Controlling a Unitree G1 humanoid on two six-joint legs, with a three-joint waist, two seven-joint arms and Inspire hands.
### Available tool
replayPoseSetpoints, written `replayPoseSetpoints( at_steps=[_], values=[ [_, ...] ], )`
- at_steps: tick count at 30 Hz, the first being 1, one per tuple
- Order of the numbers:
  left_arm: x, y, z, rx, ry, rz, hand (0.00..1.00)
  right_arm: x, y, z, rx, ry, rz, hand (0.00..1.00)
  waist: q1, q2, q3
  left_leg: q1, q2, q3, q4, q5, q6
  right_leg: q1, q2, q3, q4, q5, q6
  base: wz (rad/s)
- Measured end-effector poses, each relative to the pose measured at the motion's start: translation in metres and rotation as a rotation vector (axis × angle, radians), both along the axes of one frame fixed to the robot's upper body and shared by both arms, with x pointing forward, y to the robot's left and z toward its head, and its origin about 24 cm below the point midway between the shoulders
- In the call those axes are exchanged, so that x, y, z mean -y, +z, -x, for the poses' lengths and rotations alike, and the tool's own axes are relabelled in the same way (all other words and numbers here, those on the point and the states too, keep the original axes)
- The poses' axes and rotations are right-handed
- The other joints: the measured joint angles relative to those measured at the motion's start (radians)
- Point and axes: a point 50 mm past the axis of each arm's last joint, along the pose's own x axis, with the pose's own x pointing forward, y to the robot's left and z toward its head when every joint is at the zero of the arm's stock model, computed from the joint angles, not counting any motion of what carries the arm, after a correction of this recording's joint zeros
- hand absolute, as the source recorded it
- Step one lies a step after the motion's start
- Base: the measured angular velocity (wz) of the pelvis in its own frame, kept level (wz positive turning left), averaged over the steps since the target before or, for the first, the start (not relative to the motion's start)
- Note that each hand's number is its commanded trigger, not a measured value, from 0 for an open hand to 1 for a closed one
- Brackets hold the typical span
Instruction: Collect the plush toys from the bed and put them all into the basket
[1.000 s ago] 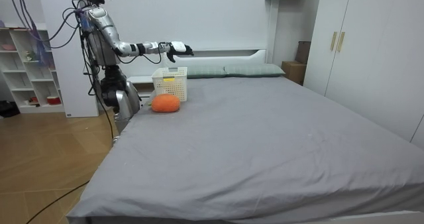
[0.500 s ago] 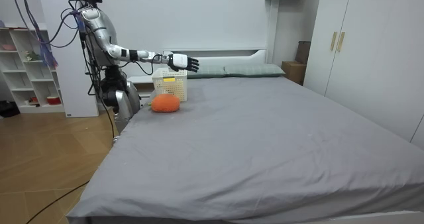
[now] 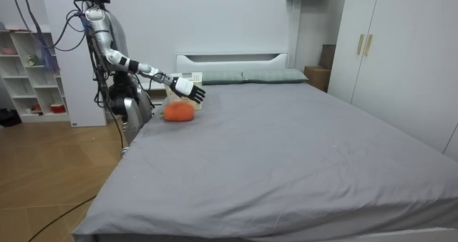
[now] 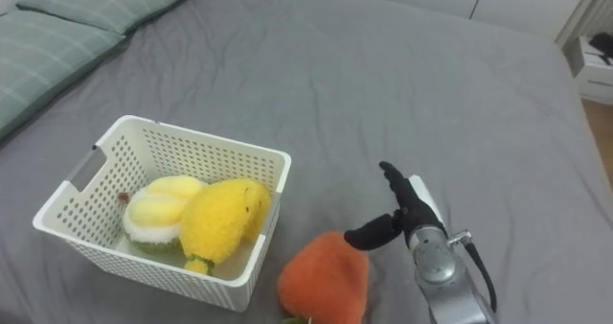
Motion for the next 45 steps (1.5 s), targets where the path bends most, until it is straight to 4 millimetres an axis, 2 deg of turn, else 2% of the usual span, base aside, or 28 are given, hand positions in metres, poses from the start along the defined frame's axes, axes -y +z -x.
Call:
replayPoseSetpoints(
  at_steps=[8,11,17,22,23,25,26,27,29,30,38,45],
  values=[
    [0.005,-0.002,0.002,-0.013,-0.020,0.010,0.00,-0.010,-0.016,0.013,-0.097,0.070,0.003,0.00,-0.008,-0.003,-0.0013,-0.011,-0.001,-0.004,0.000,-0.001,0.001,-0.008,0.000,-0.010,0.000,0.000,0.000,0.02],
    [0.007,-0.002,0.005,-0.022,-0.027,0.015,0.00,-0.010,-0.020,0.016,-0.125,0.087,0.007,0.00,-0.008,-0.003,-0.0014,-0.015,-0.002,-0.012,0.004,-0.001,0.001,-0.006,-0.003,-0.027,0.000,0.000,0.001,0.09],
    [0.011,-0.004,0.017,-0.052,-0.017,0.026,0.00,-0.012,-0.032,0.026,-0.200,0.162,0.073,0.00,-0.003,-0.001,0.0000,-0.019,-0.002,-0.021,0.008,-0.001,0.001,-0.005,-0.002,-0.033,-0.001,-0.001,0.002,0.03],
    [0.018,-0.007,0.030,-0.079,0.034,0.057,0.00,-0.017,-0.037,0.030,-0.243,0.189,0.073,0.00,0.020,-0.001,0.0015,-0.025,-0.006,-0.031,0.019,-0.005,-0.002,-0.002,-0.003,-0.036,-0.002,-0.012,-0.002,0.04],
    [0.018,-0.007,0.033,-0.089,0.048,0.062,0.00,-0.020,-0.038,0.031,-0.248,0.199,0.065,0.02,0.021,-0.002,0.0016,-0.024,-0.007,-0.035,0.020,-0.006,-0.002,0.001,-0.003,-0.040,-0.003,-0.015,-0.003,0.14],
    [0.019,-0.008,0.036,-0.105,0.052,0.064,0.00,-0.023,-0.040,0.032,-0.257,0.202,0.053,0.34,0.022,-0.004,0.0020,-0.024,-0.016,-0.046,0.022,-0.006,-0.003,0.009,-0.004,-0.052,-0.013,-0.019,-0.002,0.18],
    [0.020,-0.009,0.036,-0.108,0.051,0.066,0.00,-0.024,-0.041,0.033,-0.264,0.202,0.049,0.44,0.023,-0.005,0.0012,-0.024,-0.015,-0.052,0.023,-0.006,-0.003,0.009,-0.005,-0.059,-0.016,-0.019,-0.001,0.16],
    [0.021,-0.009,0.038,-0.115,0.049,0.070,0.00,-0.024,-0.042,0.034,-0.268,0.200,0.049,0.58,0.028,-0.005,0.0012,-0.026,-0.015,-0.057,0.023,-0.006,-0.003,0.010,-0.005,-0.061,-0.017,-0.021,0.000,0.11],
    [0.023,-0.010,0.039,-0.120,0.055,0.077,0.00,-0.023,-0.043,0.035,-0.276,0.194,0.048,0.91,0.041,-0.006,0.0009,-0.029,-0.015,-0.057,0.023,-0.006,-0.003,0.010,-0.005,-0.062,-0.018,-0.021,0.000,0.02],
    [0.024,-0.010,0.039,-0.117,0.070,0.083,0.00,-0.022,-0.044,0.035,-0.278,0.191,0.049,1.00,0.044,-0.007,0.0011,-0.032,-0.016,-0.058,0.023,-0.006,-0.003,0.010,-0.005,-0.062,-0.018,-0.021,0.000,0.00],
    [0.025,-0.011,0.042,-0.135,0.125,0.100,0.00,-0.019,-0.048,0.037,-0.306,0.180,0.074,1.00,0.045,-0.009,0.0026,-0.032,-0.017,-0.060,0.022,-0.006,-0.003,0.012,-0.005,-0.061,-0.018,-0.021,0.000,0.00],
    [0.027,-0.012,0.040,-0.136,0.124,0.108,0.00,-0.027,-0.051,0.040,-0.332,0.226,0.066,1.00,0.044,-0.009,0.0047,-0.034,-0.017,-0.060,0.022,-0.006,-0.003,0.011,-0.005,-0.062,-0.019,-0.021,0.001,0.00]
  ],
)
